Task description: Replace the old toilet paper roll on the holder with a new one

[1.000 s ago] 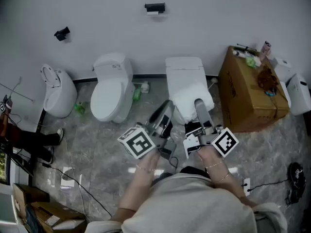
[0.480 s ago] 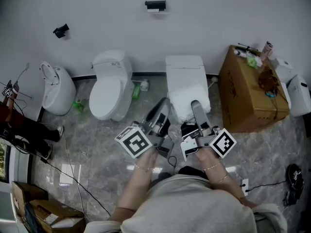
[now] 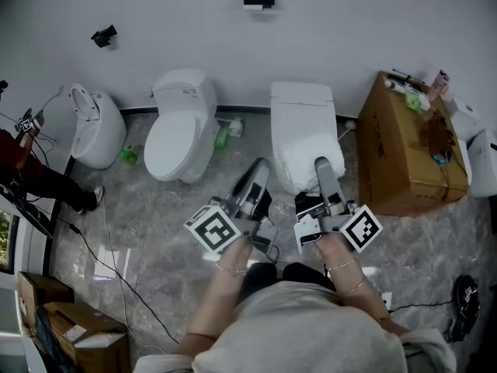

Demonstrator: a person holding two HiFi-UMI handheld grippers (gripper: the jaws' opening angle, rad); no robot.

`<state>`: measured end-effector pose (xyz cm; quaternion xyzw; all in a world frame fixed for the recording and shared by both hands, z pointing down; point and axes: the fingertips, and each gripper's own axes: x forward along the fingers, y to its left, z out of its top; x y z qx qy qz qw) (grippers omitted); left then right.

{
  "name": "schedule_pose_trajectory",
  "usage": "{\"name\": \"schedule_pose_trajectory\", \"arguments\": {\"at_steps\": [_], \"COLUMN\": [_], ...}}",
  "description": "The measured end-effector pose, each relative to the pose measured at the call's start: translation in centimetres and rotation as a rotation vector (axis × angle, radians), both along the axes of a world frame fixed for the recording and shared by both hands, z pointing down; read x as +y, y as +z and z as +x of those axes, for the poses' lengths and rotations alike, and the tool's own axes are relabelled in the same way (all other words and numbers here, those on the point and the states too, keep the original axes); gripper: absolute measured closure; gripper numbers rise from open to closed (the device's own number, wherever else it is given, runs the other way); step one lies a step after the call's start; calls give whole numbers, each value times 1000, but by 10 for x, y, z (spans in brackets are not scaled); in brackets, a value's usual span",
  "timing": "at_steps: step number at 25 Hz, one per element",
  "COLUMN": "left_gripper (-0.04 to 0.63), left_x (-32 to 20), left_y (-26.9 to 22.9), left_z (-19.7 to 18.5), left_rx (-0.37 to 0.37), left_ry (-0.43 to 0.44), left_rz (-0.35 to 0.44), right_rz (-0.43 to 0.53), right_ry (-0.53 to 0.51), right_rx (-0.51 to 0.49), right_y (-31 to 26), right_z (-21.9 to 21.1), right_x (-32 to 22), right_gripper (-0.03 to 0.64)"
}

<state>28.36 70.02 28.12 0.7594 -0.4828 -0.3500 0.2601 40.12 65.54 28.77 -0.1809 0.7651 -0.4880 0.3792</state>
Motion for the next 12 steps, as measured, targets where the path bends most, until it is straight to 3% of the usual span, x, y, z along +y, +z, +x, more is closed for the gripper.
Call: {"name": "schedule_pose_trajectory", "arguments": {"at_steps": [7, 12], "left_gripper": [553, 553], "left_x": [-18, -42], "left_y": [13, 19], "left_z": [19, 0], "left_rx": [-12, -11], "left_ry": [29, 39], "left_rz": [-32, -21], "right_rz": [-17, -25], "right_ry": [-44, -53], "right_rx": [32, -1], "right_y": [14, 18], "right_z": [-6, -28], "right_x": [-21, -47], "right_gripper": [192, 192]}}
